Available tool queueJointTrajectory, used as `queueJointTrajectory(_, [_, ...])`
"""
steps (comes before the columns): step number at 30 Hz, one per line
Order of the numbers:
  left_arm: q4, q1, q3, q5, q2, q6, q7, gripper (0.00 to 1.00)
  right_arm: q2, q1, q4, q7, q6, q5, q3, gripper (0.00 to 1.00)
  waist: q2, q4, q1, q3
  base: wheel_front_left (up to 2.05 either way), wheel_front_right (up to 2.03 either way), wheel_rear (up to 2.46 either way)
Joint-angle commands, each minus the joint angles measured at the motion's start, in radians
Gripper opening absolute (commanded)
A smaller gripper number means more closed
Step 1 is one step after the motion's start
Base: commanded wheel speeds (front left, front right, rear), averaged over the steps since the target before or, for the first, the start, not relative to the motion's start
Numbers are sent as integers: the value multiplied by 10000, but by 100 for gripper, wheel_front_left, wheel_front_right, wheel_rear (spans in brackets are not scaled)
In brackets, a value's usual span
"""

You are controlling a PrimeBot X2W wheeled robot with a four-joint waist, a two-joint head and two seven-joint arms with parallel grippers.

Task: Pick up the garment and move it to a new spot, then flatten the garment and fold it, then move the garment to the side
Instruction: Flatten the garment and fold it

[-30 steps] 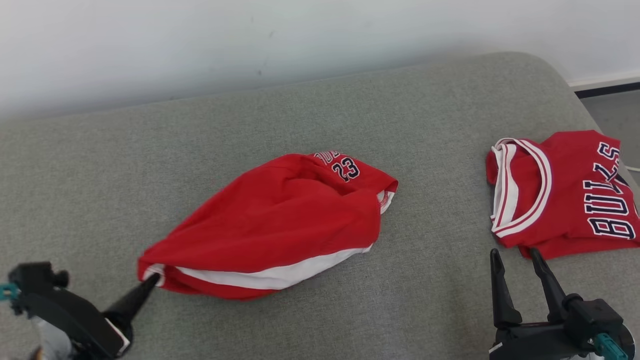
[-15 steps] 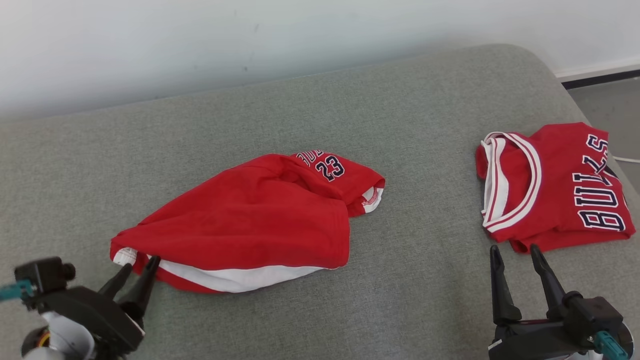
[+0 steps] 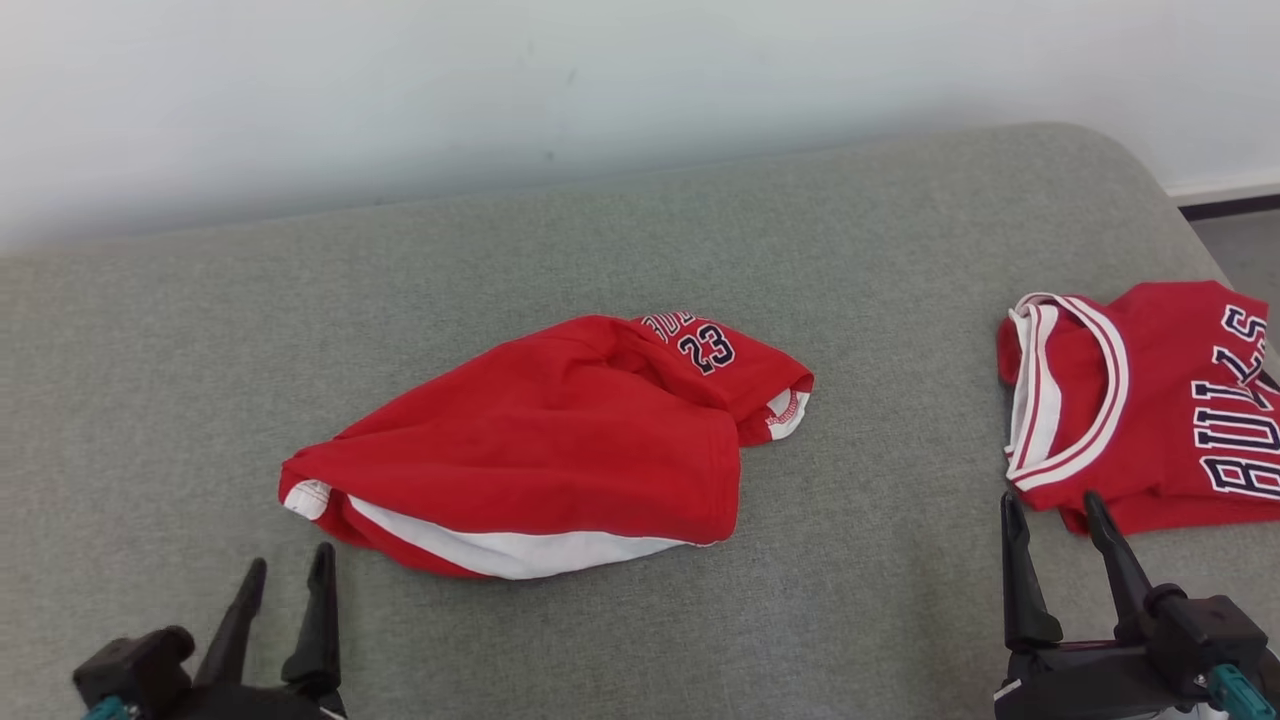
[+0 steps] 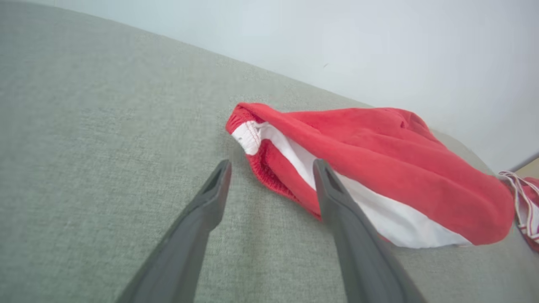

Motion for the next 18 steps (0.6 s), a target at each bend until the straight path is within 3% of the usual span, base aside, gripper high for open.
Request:
queueJointTrajectory(1, [-346, 197, 433, 482, -237, -4, -59, 100, 3, 150, -39, 25, -28, -35, -18, 100, -1, 144, 0, -149, 0, 0, 0])
queueJointTrajectory(7, [-1591, 1546, 2650, 3111, -1774, -584, -48, 100, 3, 368, -78, 134, -28, -163, 205, 100, -1, 307, 0, -508, 0, 0, 0])
queueJointTrajectory(10, [-1863, 2108, 3244, 4354, -2437, -1017, -50, 100, 1, 510, -37, 213, -28, -288, 325, 100, -1, 339, 0, -709, 0, 0, 0])
queueJointTrajectory(18, [-2233, 3141, 4012, 6034, -3254, -1502, -52, 100, 1, 1119, 277, 156, -28, -502, 646, 100, -1, 394, 0, -1187, 0, 0, 0])
